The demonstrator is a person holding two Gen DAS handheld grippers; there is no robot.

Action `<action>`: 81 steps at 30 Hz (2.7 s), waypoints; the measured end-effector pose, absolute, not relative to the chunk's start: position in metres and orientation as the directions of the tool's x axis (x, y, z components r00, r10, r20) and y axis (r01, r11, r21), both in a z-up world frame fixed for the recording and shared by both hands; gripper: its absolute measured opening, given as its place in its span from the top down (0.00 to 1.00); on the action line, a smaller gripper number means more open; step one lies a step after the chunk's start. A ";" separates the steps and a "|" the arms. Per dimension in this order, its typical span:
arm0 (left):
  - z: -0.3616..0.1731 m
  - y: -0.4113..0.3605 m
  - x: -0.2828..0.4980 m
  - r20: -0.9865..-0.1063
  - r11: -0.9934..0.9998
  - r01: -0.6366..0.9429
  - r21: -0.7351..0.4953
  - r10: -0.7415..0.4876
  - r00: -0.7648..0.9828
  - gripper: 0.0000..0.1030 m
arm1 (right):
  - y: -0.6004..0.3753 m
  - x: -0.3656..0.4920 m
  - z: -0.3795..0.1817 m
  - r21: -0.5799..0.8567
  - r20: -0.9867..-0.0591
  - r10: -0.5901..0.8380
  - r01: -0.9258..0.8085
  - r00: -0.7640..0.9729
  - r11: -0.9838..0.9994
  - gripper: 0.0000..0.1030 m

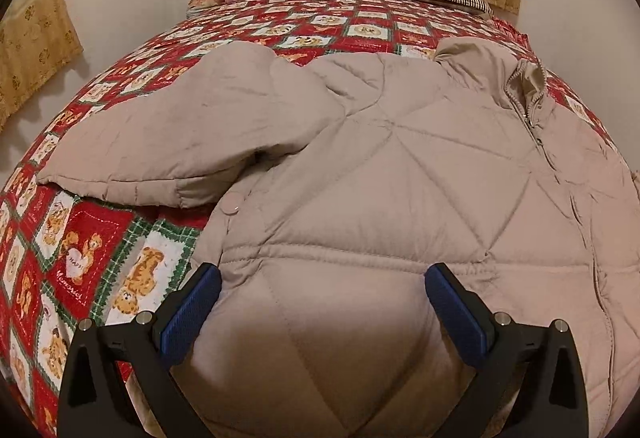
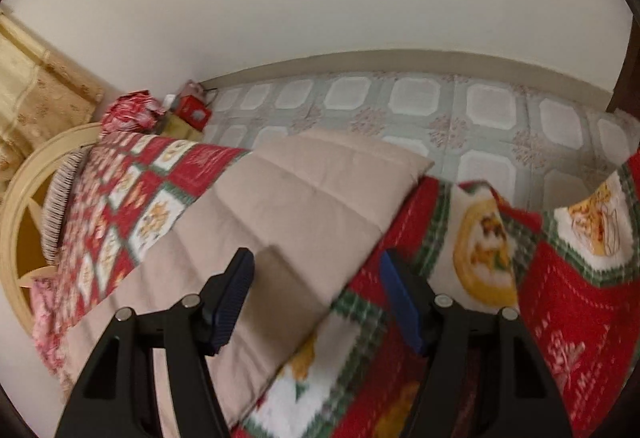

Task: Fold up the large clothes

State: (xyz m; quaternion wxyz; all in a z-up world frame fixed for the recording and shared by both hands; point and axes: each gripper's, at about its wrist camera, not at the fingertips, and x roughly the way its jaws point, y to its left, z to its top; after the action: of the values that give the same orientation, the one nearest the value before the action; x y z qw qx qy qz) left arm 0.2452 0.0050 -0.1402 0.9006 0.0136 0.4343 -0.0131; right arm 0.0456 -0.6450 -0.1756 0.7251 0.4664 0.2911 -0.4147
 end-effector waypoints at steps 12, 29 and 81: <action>-0.142 0.004 0.248 -0.782 0.999 0.036 0.007 -0.017 0.623 0.01 | -0.624 0.036 -0.096 0.441 -0.632 -0.455 0.773 0.628 0.456 0.92; -0.142 0.007 0.246 -0.780 0.999 0.039 -0.013 -0.035 0.625 0.01 | -0.356 0.120 0.020 0.292 -0.456 -0.057 0.210 0.888 0.933 0.94; -0.141 0.008 0.246 -0.777 0.999 0.038 -0.024 -0.042 0.628 0.01 | -0.373 0.094 -0.081 0.439 -0.636 -0.013 0.376 0.771 0.816 0.20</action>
State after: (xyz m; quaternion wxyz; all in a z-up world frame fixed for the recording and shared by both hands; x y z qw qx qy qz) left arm 0.2456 0.0082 -0.1414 0.9023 -0.0026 0.4306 -0.0223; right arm 0.0943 -0.3733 -0.0814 0.8975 0.2833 0.3201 -0.1086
